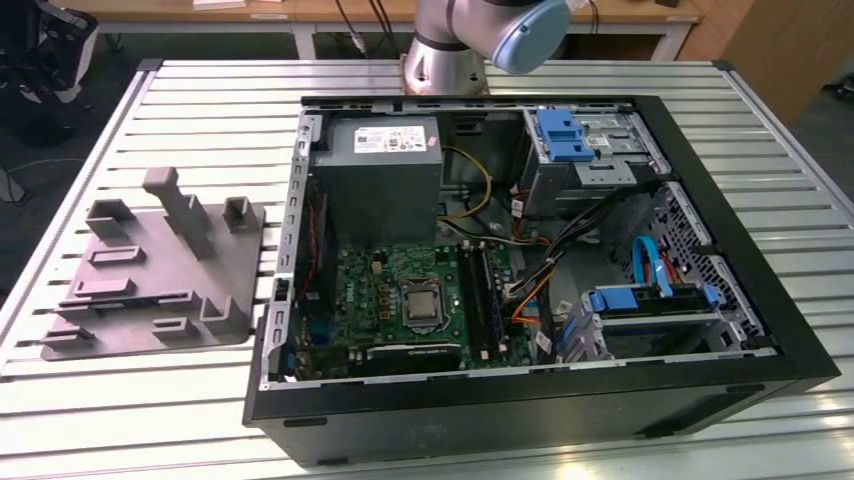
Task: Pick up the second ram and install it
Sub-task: 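Reach for the second ram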
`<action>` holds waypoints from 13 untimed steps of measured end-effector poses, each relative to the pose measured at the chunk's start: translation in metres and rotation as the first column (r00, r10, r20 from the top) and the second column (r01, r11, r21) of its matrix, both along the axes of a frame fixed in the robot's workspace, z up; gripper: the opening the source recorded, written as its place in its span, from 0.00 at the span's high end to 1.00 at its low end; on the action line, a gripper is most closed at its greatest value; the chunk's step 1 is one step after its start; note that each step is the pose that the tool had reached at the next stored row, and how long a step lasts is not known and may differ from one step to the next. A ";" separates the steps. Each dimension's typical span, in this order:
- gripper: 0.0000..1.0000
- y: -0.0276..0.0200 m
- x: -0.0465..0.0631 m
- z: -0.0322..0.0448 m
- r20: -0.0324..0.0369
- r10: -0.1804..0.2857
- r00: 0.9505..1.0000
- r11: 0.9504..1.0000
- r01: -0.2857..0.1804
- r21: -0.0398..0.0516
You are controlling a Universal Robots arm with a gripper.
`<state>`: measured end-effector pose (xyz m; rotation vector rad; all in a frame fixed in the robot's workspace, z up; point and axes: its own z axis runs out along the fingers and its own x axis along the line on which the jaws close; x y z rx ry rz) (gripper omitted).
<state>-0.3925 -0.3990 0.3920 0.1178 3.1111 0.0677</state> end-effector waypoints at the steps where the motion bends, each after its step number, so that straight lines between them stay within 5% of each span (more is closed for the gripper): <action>1: 0.89 0.0000 -0.001 0.0000 0.000 0.000 1.000 1.000 0.000 0.000; 13: 0.89 0.0000 -0.018 -0.0001 0.000 0.000 1.000 1.000 0.000 0.000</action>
